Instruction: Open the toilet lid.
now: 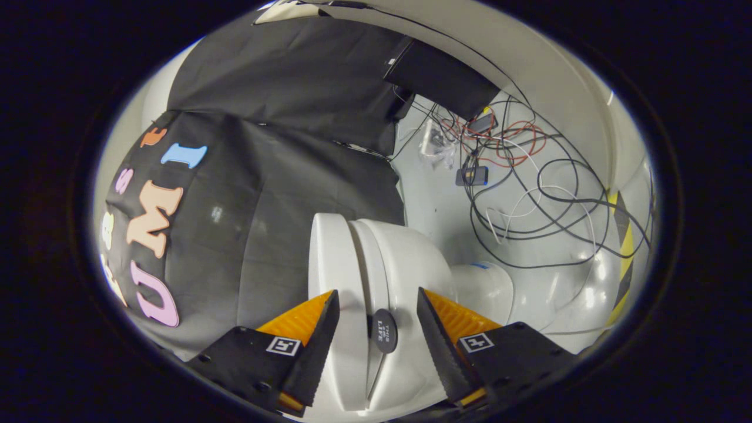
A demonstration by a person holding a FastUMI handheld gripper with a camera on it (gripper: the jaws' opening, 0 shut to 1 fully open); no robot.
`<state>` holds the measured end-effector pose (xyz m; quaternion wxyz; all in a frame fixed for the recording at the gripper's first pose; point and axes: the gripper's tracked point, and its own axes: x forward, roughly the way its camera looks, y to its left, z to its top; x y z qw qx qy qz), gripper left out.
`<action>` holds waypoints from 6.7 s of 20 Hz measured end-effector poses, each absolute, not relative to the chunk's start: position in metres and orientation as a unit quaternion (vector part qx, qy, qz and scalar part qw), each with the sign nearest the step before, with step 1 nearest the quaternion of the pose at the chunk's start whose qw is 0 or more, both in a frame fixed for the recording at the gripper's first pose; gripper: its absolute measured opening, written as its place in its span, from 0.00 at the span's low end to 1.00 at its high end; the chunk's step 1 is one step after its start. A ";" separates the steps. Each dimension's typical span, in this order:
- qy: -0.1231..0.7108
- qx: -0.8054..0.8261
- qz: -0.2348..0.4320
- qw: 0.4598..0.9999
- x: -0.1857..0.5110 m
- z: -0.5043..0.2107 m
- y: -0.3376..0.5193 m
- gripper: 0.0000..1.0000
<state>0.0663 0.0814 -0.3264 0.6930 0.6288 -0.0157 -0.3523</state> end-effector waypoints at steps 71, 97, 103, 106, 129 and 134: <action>-0.010 0.419 -0.203 0.885 0.108 -0.131 0.143 0.02; -0.074 0.299 0.008 0.951 0.195 -0.001 0.274 0.02; -0.053 0.283 0.072 0.955 0.209 0.001 0.317 0.02; -0.027 0.273 0.097 0.957 0.225 -0.004 0.338 0.02; 0.022 0.223 0.192 0.955 0.260 -0.013 0.417 0.09; -0.010 0.223 0.166 0.961 0.267 0.015 0.397 0.13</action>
